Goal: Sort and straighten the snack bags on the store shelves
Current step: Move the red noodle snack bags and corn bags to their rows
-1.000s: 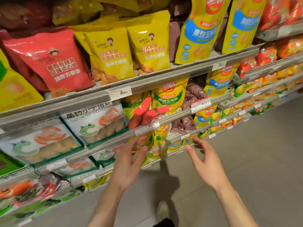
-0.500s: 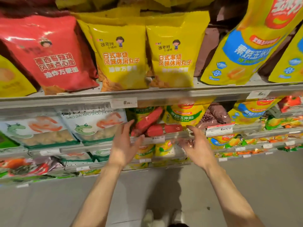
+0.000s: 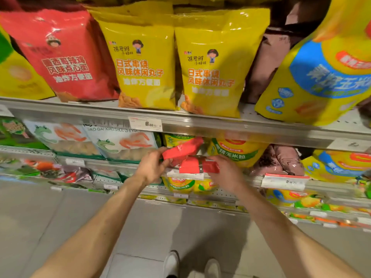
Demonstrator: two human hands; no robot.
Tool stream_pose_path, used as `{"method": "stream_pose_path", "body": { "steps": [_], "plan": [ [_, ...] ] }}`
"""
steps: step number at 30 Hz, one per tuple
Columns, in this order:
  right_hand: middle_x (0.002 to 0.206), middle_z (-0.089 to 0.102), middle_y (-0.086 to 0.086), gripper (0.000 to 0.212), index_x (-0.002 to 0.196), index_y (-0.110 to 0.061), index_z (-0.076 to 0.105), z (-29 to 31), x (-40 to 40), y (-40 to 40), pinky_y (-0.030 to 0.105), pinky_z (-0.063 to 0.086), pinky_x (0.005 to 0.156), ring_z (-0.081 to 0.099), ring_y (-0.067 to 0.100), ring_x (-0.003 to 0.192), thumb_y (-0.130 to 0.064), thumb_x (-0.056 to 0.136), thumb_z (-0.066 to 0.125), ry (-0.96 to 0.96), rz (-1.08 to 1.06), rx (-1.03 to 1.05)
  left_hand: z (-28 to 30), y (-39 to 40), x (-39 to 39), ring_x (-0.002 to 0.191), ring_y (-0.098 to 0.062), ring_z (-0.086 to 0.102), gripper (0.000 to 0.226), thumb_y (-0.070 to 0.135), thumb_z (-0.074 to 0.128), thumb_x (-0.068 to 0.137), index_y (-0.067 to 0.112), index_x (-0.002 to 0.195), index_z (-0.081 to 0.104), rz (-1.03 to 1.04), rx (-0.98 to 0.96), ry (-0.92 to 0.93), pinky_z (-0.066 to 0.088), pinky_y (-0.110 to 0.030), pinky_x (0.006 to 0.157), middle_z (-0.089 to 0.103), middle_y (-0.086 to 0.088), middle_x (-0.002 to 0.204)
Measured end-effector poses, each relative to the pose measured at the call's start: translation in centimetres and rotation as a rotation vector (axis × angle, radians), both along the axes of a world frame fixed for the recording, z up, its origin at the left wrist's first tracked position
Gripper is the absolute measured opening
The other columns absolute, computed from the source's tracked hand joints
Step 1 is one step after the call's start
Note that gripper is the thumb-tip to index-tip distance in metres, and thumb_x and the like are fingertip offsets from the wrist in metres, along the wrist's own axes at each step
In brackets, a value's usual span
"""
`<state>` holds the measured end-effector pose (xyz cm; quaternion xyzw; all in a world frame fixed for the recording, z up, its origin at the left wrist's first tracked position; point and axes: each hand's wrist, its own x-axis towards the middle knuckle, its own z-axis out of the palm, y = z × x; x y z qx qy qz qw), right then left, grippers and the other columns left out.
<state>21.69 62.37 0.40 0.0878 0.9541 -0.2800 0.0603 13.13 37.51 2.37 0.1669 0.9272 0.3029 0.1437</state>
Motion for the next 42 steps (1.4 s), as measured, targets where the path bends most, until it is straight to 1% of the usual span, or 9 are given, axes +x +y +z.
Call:
{"method": "stream_pose_path", "body": {
  "steps": [4, 10, 15, 19, 25, 32, 35, 38, 42],
  "plan": [
    [0.134, 0.06, 0.007, 0.051, 0.133, -0.015, 0.066, 1.3, -2.0, 0.7, 0.033, 0.042, 0.108, 0.058, 0.027, 0.123, -0.021, 0.084, 0.081, 0.018, 0.083, -0.032, -0.1, -0.6, -0.8, 0.087, 0.003, 0.072, 0.015, 0.014, 0.068, 0.097, 0.018, 0.112, 0.064, 0.011, 0.081, -0.069, 0.053, -0.016, 0.077, 0.076, 0.003, 0.095],
    [0.138, 0.058, 0.003, 0.051, 0.128, -0.022, 0.068, 1.7, -4.8, -0.2, 0.025, 0.041, 0.107, 0.059, 0.019, 0.123, -0.02, 0.081, 0.086, -0.025, 0.002, -0.181, -1.3, -0.5, -1.3, 0.101, -0.015, 0.066, 0.057, -0.012, 0.073, 0.081, 0.013, 0.126, 0.049, -0.025, 0.113, -0.184, 0.056, -0.022, 0.087, 0.063, 0.002, 0.1],
    [0.123, 0.07, -0.002, 0.066, 0.13, -0.027, 0.06, 0.3, -6.1, -1.5, 0.041, 0.054, 0.103, 0.068, 0.018, 0.111, -0.025, 0.073, 0.092, -0.044, -0.189, -0.415, -2.2, 1.0, -0.5, 0.087, 0.026, 0.059, 0.089, -0.02, 0.084, 0.067, 0.012, 0.133, 0.031, -0.001, 0.387, -0.28, 0.048, -0.002, 0.075, 0.054, 0.009, 0.109],
    [0.111, 0.066, -0.011, 0.061, 0.125, -0.024, 0.058, 0.0, -5.9, -2.2, 0.028, 0.049, 0.1, 0.064, 0.009, 0.104, -0.016, 0.074, 0.091, -0.009, -0.277, -0.52, -3.6, 1.6, -0.9, 0.094, 0.016, 0.064, 0.092, 0.01, 0.097, 0.064, 0.018, 0.133, 0.038, 0.1, 0.477, -0.245, 0.051, -0.012, 0.083, 0.064, 0.008, 0.111],
    [0.138, 0.058, -0.003, 0.079, 0.142, -0.014, 0.049, -1.7, -4.7, -1.1, 0.006, 0.05, 0.085, 0.062, 0.013, 0.12, -0.007, 0.075, 0.089, -0.036, -0.257, -0.682, -4.5, 1.5, -1.7, 0.096, -0.014, 0.074, 0.07, 0.053, 0.091, 0.056, 0.05, 0.107, 0.043, 0.121, 0.449, -0.214, 0.06, -0.049, 0.09, 0.073, 0.007, 0.1],
    [0.145, 0.052, -0.019, 0.125, 0.161, -0.03, 0.027, -3.4, -6.0, 0.0, 0.033, 0.042, 0.116, 0.059, 0.003, 0.126, -0.023, 0.06, 0.099, -0.274, -0.103, -0.646, -4.2, 1.3, -2.4, 0.091, -0.01, 0.074, 0.069, 0.038, 0.09, 0.071, 0.031, 0.123, 0.046, 0.084, 0.393, -0.198, 0.061, -0.044, 0.089, 0.073, 0.008, 0.098],
    [0.143, 0.041, -0.022, 0.114, 0.16, -0.03, 0.027, -3.3, -6.6, 0.1, 0.02, 0.039, 0.111, 0.051, 0.002, 0.13, -0.023, 0.069, 0.095, -0.283, -0.038, -0.607, -4.0, 1.3, -2.5, 0.086, 0.006, 0.069, 0.065, 0.028, 0.089, 0.078, 0.025, 0.127, 0.047, 0.077, 0.359, -0.175, 0.059, -0.03, 0.087, 0.07, 0.011, 0.1],
    [0.137, 0.06, -0.012, 0.087, 0.147, -0.023, 0.046, -3.0, -7.2, -0.2, 0.01, 0.053, 0.083, 0.064, 0.003, 0.112, -0.013, 0.073, 0.091, -0.262, -0.044, -0.651, -3.5, 1.5, -2.5, 0.091, 0.015, 0.064, 0.065, 0.025, 0.089, 0.078, 0.022, 0.128, 0.048, 0.093, 0.361, -0.176, 0.053, -0.013, 0.084, 0.069, 0.013, 0.103],
    [0.094, 0.071, -0.014, 0.047, 0.114, -0.029, 0.063, -1.8, -6.4, -0.1, 0.004, 0.047, 0.059, 0.066, -0.012, 0.072, 0.0, 0.081, 0.082, -0.181, -0.065, -0.689, -2.3, 2.0, -1.8, 0.087, 0.023, 0.06, 0.065, 0.014, 0.087, 0.08, 0.013, 0.131, 0.047, 0.117, 0.405, -0.178, 0.046, -0.001, 0.076, 0.066, 0.011, 0.104]
  ]
}}
